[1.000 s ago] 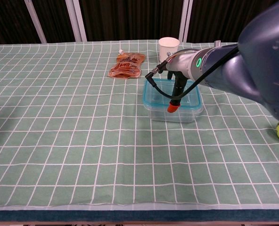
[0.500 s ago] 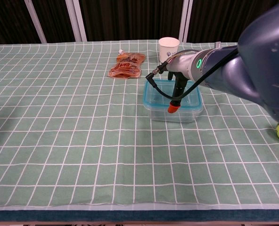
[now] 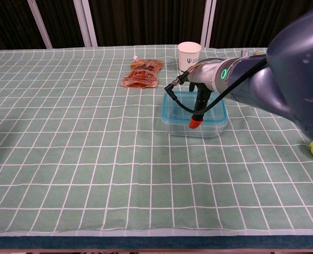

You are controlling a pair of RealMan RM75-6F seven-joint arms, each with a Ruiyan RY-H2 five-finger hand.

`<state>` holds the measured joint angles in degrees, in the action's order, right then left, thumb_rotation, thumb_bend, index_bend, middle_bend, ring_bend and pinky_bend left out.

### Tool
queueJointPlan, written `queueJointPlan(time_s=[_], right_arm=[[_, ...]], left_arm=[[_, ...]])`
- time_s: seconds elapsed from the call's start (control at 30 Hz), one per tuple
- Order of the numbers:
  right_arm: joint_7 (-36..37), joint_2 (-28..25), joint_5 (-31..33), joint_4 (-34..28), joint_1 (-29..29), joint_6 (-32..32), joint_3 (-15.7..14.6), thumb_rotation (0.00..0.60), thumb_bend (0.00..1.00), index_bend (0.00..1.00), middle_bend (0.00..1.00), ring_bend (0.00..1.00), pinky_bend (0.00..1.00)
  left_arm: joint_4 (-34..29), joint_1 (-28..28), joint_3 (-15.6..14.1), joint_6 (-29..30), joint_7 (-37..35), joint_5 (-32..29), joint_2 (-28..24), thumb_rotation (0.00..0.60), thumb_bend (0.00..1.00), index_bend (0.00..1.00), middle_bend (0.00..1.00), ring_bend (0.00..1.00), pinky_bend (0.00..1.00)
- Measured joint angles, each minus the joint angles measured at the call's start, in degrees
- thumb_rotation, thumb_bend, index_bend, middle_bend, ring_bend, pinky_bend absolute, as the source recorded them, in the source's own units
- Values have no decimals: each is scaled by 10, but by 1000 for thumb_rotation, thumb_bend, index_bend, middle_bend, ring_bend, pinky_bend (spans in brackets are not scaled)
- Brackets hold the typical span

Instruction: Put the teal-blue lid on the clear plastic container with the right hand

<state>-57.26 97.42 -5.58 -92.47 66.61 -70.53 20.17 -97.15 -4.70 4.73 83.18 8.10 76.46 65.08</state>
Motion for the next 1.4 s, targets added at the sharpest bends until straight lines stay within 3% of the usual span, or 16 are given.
queueJointPlan(time_s=[0.4,0.87,1.4], right_arm=[[2,2,-2,-2,-4,-3,4,600,223,0,406,68,0],[-6,-4,10,-4,-5,4,7,600,224,0,148,0,0],[-3,-18,16,-20,-9,10,10,600,224,0,74,0,0]], left_arm=[[0,0,0,1,0,1,0,600,640,111,0,0,0],[1,0,0,1,1,0,0,600,640,111,0,0,0],[-1,0,1,1,2,-2,0,600,640,111,0,0,0]])
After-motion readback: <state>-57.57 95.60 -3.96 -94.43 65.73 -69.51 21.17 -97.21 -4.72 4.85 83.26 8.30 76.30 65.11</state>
